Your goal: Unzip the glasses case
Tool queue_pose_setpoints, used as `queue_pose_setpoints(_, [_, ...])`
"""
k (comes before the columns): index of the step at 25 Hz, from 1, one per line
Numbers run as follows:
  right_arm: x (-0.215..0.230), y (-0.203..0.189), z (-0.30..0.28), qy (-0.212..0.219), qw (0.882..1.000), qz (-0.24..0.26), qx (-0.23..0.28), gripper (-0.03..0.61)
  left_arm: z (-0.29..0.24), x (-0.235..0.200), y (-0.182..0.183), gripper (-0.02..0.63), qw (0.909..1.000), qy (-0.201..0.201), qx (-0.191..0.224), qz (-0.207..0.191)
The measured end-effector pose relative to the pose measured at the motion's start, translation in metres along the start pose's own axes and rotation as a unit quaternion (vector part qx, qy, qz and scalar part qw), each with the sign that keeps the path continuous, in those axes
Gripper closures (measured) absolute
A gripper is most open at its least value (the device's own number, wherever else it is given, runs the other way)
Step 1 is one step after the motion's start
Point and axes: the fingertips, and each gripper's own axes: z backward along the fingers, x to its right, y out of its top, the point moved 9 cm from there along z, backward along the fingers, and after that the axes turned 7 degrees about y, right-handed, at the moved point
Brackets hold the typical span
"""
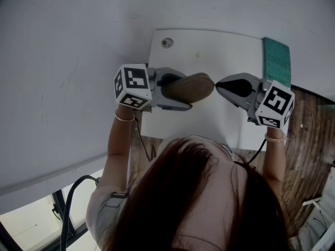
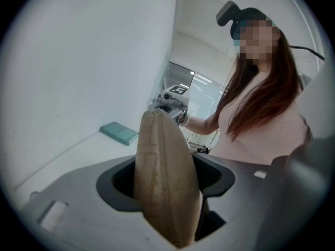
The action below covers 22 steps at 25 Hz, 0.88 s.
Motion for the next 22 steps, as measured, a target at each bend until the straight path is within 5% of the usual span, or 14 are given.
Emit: queue_pose_setpoints(22, [0.013, 0.002, -0.001, -0.008, 0.999, -0.02, 0.044, 0.572, 0.005, -0.017, -0.002, 0.316, 0.9886, -0.033, 0.123, 0.079])
